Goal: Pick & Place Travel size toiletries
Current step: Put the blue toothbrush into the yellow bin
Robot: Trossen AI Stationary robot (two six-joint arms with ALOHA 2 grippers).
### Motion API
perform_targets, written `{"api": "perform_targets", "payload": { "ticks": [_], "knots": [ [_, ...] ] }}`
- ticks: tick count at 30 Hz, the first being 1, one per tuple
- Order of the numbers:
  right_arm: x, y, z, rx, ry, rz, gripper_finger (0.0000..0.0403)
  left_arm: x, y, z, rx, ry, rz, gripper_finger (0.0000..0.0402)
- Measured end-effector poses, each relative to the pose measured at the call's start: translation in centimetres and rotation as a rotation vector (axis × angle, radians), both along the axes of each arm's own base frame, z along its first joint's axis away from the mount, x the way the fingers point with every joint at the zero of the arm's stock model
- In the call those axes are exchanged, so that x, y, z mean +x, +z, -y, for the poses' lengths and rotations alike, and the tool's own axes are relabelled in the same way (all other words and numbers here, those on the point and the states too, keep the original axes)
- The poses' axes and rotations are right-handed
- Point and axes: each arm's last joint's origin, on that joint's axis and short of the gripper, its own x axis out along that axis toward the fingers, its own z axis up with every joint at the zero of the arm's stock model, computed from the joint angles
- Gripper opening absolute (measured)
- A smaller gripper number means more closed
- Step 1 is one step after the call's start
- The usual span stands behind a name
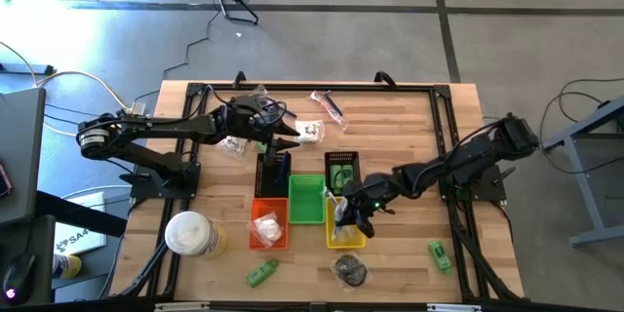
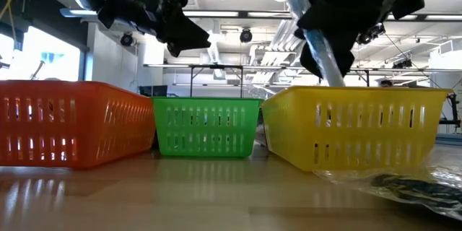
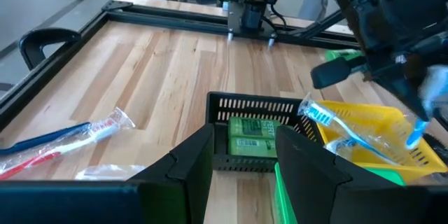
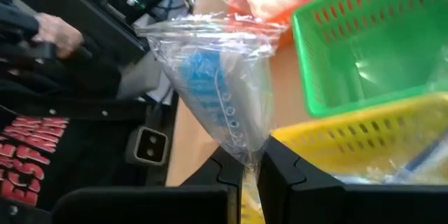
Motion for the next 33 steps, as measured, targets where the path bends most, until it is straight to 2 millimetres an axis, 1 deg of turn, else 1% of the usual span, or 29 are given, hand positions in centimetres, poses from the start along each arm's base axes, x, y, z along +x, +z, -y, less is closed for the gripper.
{"api": "perform_targets", "payload": {
  "ticks": [6,12,16,20,23,26,29,33],
  "knots": [
    [0.1,-0.4,-0.4,-0.013,-0.013,-0.002,0.0015,0.0,-0.1,0.0,-0.004,0.000,-0.011,0.0152],
    [-0.3,-1.0,-0.3,0.001,-0.047,-0.103,0.0019,0.0,-0.1,0.0,-0.006,0.000,-0.015,0.0152],
    [-0.6,-1.7,-0.1,-0.018,-0.091,-0.183,0.0040,-0.1,-0.2,0.0,-0.007,0.000,-0.019,0.0152],
    [-0.7,-1.6,-0.1,-0.029,-0.079,-0.182,0.0076,-0.1,-0.2,0.0,-0.008,0.000,-0.023,0.0152],
    [-0.9,-1.1,0.1,-0.032,-0.054,-0.175,0.0104,-0.1,-0.3,0.0,-0.009,0.000,-0.026,0.0152],
    [-1.3,-0.1,0.6,-0.009,-0.031,-0.160,0.0123,-0.1,-0.3,0.0,-0.011,0.000,-0.030,0.0152],
    [-2.1,1.3,1.1,-0.009,-0.018,-0.141,0.0127,-0.1,-0.3,0.0,-0.011,0.000,-0.031,0.0152],
    [-3.7,2.9,2.1,-0.045,-0.024,-0.153,0.0121,-0.1,-0.3,0.0,-0.012,0.000,-0.033,0.0152]
  ]
}}
